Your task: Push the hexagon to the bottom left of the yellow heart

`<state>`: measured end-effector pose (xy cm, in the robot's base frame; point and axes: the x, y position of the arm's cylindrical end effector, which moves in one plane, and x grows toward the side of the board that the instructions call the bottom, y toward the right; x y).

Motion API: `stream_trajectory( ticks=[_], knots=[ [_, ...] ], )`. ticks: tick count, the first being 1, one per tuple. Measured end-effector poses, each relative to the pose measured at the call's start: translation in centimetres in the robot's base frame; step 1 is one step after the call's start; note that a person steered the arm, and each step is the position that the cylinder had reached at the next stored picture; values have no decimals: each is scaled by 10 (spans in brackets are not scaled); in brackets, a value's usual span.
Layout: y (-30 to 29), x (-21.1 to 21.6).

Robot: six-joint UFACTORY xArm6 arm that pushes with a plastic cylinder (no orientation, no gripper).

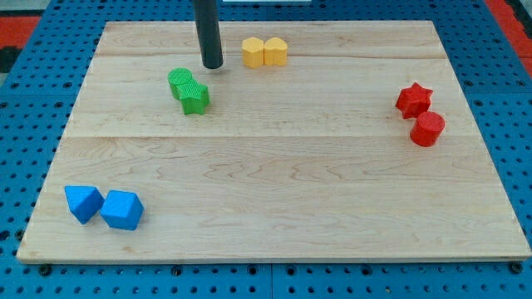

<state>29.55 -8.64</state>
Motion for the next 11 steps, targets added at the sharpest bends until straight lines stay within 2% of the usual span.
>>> stream_trajectory(
  ticks=[2,4,6,7,8,11],
  knots=[
    [0,-44],
    [0,-50],
    [12,-74],
    [19,-74],
    [69,-67],
    [69,-46]
  ],
)
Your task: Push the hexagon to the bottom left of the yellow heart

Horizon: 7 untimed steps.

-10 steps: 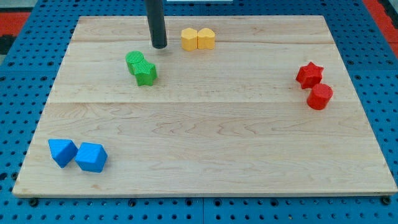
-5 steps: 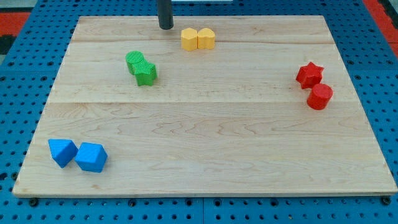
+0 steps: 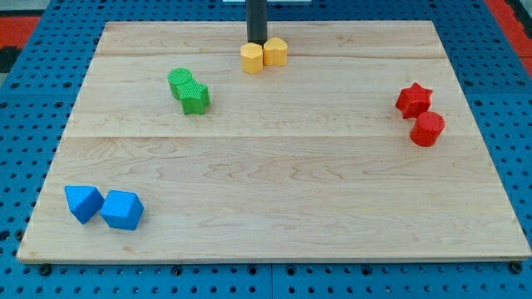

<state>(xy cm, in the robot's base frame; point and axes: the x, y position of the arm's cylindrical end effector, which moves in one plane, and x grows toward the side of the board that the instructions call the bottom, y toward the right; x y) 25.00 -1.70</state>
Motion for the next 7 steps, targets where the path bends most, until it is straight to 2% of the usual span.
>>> stream_trajectory(
  ticks=[5,7],
  knots=[
    [-14,-2],
    [-43,-2]
  ],
)
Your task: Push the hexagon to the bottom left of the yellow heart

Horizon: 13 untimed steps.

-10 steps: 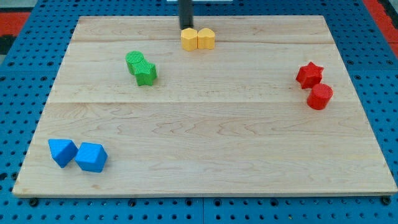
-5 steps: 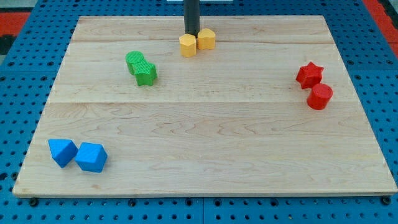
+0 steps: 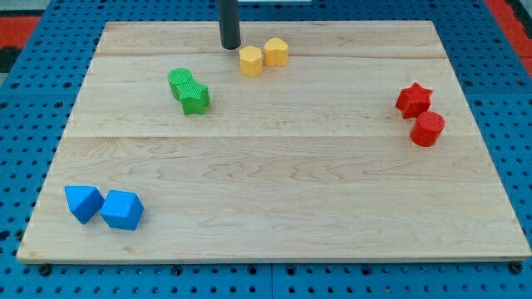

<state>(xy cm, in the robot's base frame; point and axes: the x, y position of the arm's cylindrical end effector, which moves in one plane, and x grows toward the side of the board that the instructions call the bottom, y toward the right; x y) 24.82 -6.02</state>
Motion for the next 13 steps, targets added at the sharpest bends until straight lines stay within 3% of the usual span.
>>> stream_trajectory(
  ticks=[3,5,7,13],
  knots=[
    [2,4],
    [2,40],
    [11,24],
    [46,41]
  ],
)
